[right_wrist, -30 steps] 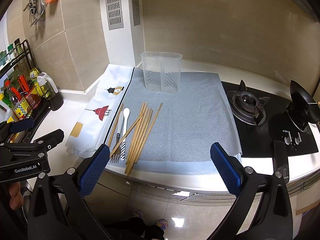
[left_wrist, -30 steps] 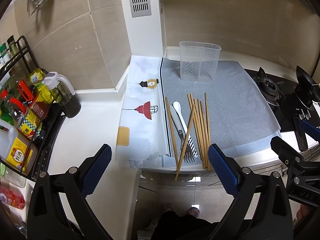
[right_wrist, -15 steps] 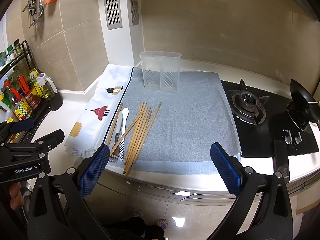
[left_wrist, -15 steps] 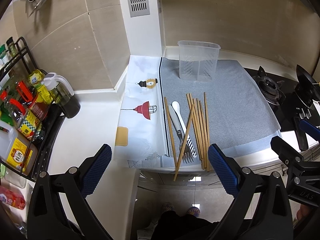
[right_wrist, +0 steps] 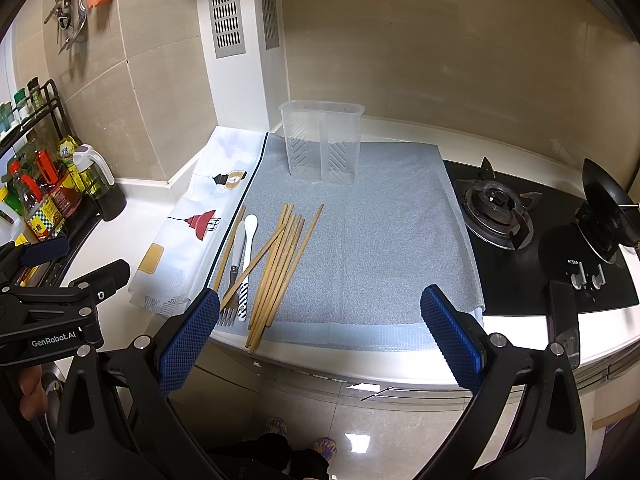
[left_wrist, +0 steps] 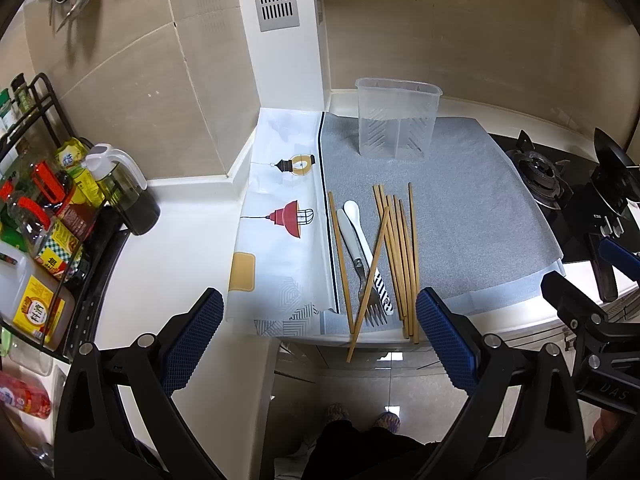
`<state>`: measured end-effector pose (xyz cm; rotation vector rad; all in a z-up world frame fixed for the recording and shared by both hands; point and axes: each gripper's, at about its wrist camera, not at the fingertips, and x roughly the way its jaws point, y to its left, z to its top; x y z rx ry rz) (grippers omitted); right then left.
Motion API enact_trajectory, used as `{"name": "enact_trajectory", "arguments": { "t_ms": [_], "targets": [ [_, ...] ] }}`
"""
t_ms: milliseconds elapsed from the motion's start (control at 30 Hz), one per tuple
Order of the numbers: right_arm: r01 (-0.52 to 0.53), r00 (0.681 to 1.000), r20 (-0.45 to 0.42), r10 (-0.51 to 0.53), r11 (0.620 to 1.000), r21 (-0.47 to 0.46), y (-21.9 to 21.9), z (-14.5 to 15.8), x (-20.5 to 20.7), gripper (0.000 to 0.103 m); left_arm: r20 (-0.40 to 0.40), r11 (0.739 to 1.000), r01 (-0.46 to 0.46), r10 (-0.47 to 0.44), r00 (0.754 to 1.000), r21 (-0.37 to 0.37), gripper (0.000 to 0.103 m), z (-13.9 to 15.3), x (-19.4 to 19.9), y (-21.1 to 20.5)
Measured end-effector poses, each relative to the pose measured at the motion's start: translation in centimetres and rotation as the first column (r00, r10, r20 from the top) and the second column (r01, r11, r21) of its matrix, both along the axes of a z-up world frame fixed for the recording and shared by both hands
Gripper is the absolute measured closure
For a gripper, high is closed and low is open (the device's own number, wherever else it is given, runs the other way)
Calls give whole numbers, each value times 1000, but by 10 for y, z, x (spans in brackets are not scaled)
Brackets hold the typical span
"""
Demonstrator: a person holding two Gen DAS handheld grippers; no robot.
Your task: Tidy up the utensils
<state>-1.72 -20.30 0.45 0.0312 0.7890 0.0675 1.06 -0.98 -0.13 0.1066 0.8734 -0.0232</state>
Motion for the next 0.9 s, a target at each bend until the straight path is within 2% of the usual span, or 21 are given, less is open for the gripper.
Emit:
{"name": "enact_trajectory", "arguments": {
  "t_ms": [167,300,467,667,800,833,867,900],
  "targets": [
    [-1,1000,-1,1,1000,2,-1,-1,2,5,-9,1000,-3,3,1000,-2,9,-2,3,-1],
    [-19,1000,-8,19,999,27,-5,-3,8,5,-49,999,-8,6,999,-32,9,-8,9,0],
    [-22,997,-76,28,996,85,-16,-18,27,5,-107,996,-64,57,993,-66,9,-23,22,15],
    [2,983,-184,20,993,121,-26,-50,78,5,-147,991,-123,114,983,-52,9,-35,44,35],
    [10,969,-245,23,991,131,-18,-75,141,5,-160,991,-126,118,980,-38,9,-42,74,44],
    [18,963,-268,18,991,129,-15,-83,159,13,-164,992,-120,112,980,-36,9,-45,84,45],
    [20,953,-301,20,991,130,-11,-91,178,36,-173,993,-110,102,980,-40,9,-49,94,46],
    [22,944,-330,23,991,133,-10,-98,191,48,-182,994,-102,92,979,-46,9,-51,102,47]
  ]
}}
